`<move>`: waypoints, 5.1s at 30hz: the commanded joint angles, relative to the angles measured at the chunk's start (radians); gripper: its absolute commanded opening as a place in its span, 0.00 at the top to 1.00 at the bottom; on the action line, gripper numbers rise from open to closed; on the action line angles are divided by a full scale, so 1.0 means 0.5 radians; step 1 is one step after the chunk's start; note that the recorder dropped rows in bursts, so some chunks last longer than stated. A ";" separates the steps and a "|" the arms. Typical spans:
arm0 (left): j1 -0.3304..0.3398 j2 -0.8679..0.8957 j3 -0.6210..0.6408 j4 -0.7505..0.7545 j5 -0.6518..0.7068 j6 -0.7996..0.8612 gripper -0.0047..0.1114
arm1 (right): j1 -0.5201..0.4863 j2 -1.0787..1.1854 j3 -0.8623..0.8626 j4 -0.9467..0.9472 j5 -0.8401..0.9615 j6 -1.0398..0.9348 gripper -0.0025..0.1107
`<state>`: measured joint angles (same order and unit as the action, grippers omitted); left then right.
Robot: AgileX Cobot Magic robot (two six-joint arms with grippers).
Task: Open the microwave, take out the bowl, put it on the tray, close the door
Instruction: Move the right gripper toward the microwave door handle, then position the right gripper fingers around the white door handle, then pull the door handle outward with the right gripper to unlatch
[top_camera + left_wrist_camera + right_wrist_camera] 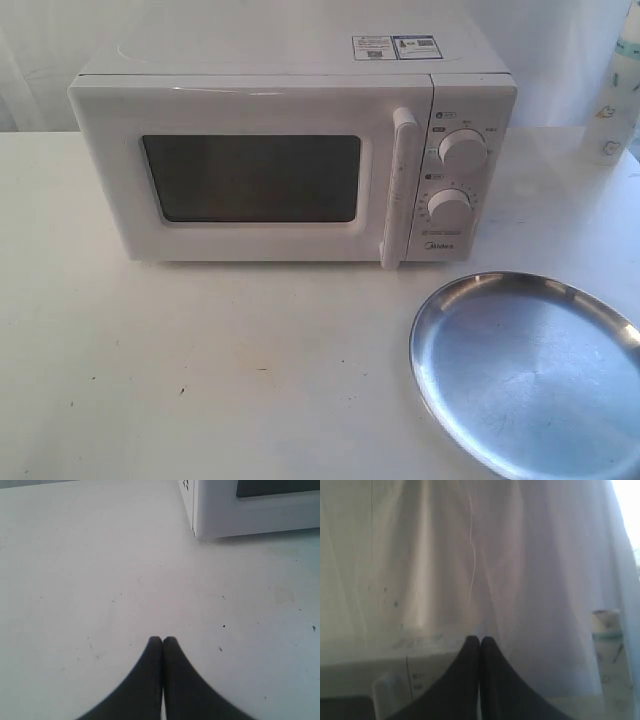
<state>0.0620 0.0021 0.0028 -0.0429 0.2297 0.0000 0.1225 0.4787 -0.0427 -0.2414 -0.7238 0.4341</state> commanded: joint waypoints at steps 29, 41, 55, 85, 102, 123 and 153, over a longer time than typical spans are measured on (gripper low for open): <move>-0.009 -0.004 -0.006 -0.020 0.006 0.000 0.96 | 0.033 2.727 -1.224 -1.574 -0.994 -0.234 0.70; -0.009 -0.004 -0.006 -0.020 0.006 0.000 0.96 | 0.284 2.727 -1.299 -1.511 -0.693 -0.256 0.42; -0.009 -0.004 -0.006 -0.020 0.006 0.000 0.96 | 0.314 2.727 -1.352 -1.265 -0.331 -0.331 0.55; -0.009 -0.004 -0.006 -0.020 0.006 0.000 0.96 | 0.491 2.898 -1.615 -1.224 -0.072 -0.358 0.98; -0.009 -0.004 -0.006 -0.020 0.006 0.000 0.96 | 0.491 2.867 -1.595 -1.830 -0.236 -0.233 0.98; -0.009 -0.004 -0.006 -0.020 0.006 0.000 0.96 | 0.491 2.793 -1.466 -2.069 -0.487 -0.170 0.98; -0.009 -0.004 -0.006 -0.020 0.006 0.000 0.96 | 0.491 2.533 -1.432 -2.273 1.035 0.727 0.98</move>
<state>0.0620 0.0021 0.0028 -0.0429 0.2297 0.0000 0.3712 1.8128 -0.7623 -1.4116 -0.2092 0.7936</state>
